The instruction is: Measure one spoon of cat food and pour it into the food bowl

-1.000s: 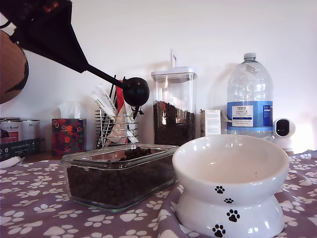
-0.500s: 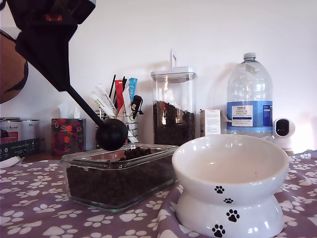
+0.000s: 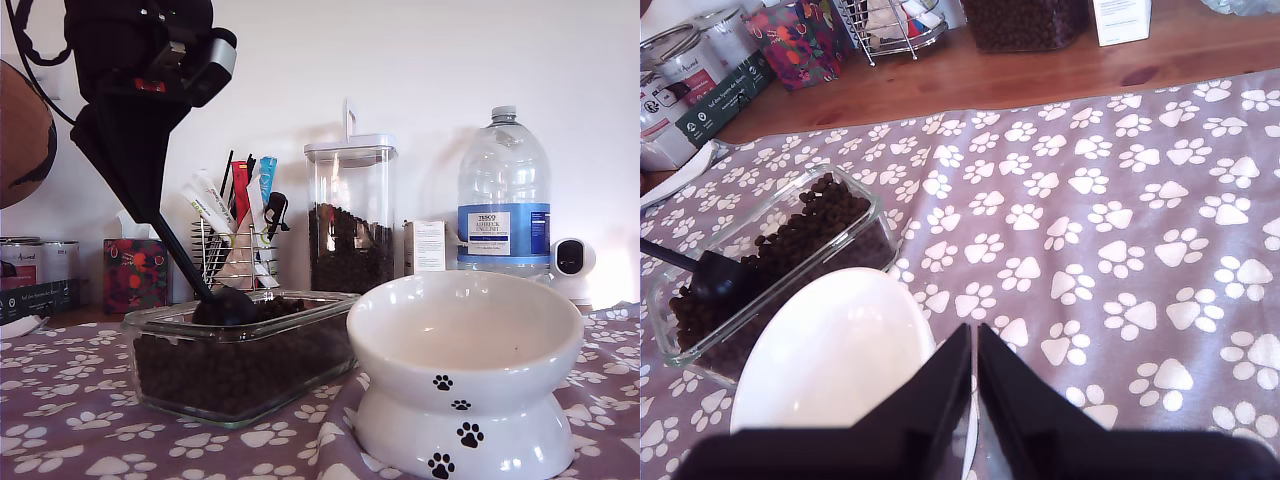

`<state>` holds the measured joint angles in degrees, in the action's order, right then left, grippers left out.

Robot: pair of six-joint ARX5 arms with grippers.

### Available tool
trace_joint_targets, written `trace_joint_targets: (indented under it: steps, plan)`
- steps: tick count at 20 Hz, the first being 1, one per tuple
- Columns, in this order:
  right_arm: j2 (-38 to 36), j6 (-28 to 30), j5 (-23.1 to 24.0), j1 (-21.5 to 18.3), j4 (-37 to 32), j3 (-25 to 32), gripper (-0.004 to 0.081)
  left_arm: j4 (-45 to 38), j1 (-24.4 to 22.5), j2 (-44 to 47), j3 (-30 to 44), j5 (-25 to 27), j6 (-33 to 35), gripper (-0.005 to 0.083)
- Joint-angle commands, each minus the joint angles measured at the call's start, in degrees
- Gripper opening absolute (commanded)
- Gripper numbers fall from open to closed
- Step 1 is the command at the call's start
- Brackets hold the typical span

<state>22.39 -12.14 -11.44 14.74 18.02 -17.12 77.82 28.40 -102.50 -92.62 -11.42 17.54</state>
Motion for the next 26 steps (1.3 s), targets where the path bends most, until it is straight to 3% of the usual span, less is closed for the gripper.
trace_joint_targets:
  steps: [1, 13, 22, 26]
  plan:
    - [0.33, 0.15, -0.02, 0.24, -0.57, -0.17, -0.0011, 0.07, 0.26, -1.42, -1.40, 0.04, 0.48, -0.0019]
    - [0.33, 0.20, 0.00, 0.24, 1.60, -0.15, -0.0011, 0.17, 0.26, -10.78, -9.05, 0.79, 2.62, -0.0020]
    - [0.33, 0.37, 0.00, 0.24, 1.57, -0.11, -0.0011, 0.57, 0.87, -12.28, -9.14, -4.85, 3.52, -0.0021]
    - [0.33, 0.39, 0.02, 0.24, 1.55, -0.11, -0.0011, 0.07, 0.85, -12.28, -9.14, 1.84, 3.89, -0.0021]
